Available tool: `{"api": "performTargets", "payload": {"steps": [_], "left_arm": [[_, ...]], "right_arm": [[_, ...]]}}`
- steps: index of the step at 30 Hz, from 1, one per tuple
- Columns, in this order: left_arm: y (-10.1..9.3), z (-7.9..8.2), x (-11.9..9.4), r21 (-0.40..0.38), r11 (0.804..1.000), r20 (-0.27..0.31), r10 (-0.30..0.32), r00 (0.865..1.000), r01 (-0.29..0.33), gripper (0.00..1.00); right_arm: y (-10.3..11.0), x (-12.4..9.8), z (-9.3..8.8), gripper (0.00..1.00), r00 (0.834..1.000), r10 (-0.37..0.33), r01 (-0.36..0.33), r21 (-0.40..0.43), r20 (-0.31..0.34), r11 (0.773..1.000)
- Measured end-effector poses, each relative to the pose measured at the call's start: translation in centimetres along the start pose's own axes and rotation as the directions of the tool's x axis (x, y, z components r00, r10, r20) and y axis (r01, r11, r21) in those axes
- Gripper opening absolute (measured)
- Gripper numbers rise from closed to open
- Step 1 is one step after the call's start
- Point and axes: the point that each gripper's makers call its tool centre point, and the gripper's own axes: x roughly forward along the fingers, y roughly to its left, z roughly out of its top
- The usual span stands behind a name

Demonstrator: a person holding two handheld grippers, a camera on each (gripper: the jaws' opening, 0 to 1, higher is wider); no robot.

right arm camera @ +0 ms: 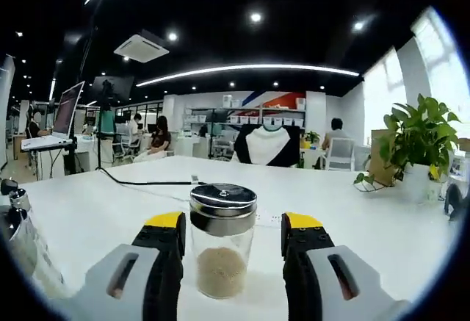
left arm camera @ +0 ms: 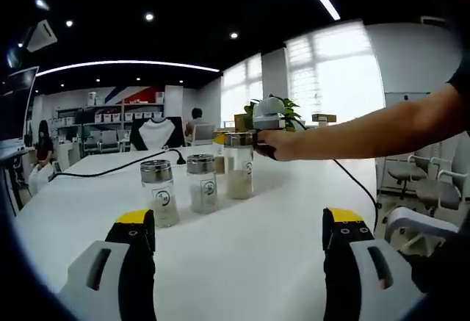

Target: Rotate the seasoning bottle until the label or dispensing opening points toward the visible target arrow and the bottle remains upright within the marked orientation range

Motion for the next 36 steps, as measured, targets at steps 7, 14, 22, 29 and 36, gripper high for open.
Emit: {"api": "performTargets", "payload": {"steps": [7,14,22,29,36], "left_arm": [[-0.6,0.2,0.3,0.021,1.0,0.006,-0.002,1.0,0.002,1.0],[-1.0,0.1,0.5,0.023,1.0,0.001,-0.015,1.0,0.015,1.0],[-0.9,-0.2,0.5,0.016,1.0,-0.003,-0.013,1.0,0.013,1.0],[-0.8,-0.1,0.4,0.017,1.0,0.002,-0.012,1.0,0.012,1.0],[-0.6,-0.1,0.4,0.013,1.0,-0.001,-0.009,1.0,0.009,1.0]], "right_arm": [[0.8,1.0,-0.4,0.49,1.0,-0.005,0.004,-0.04,-0.017,0.999],[1.0,1.8,-0.1,0.44,0.999,-0.037,0.037,-0.052,-0.003,0.998],[1.2,2.2,-0.5,0.43,0.998,-0.057,0.057,-0.022,-0.027,0.998],[0.8,2.1,-0.6,0.4,0.999,-0.03,0.03,-0.003,-0.028,1.0],[0.1,1.5,-0.3,0.4,1.0,0.016,-0.015,0.059,-0.021,0.998]]}}
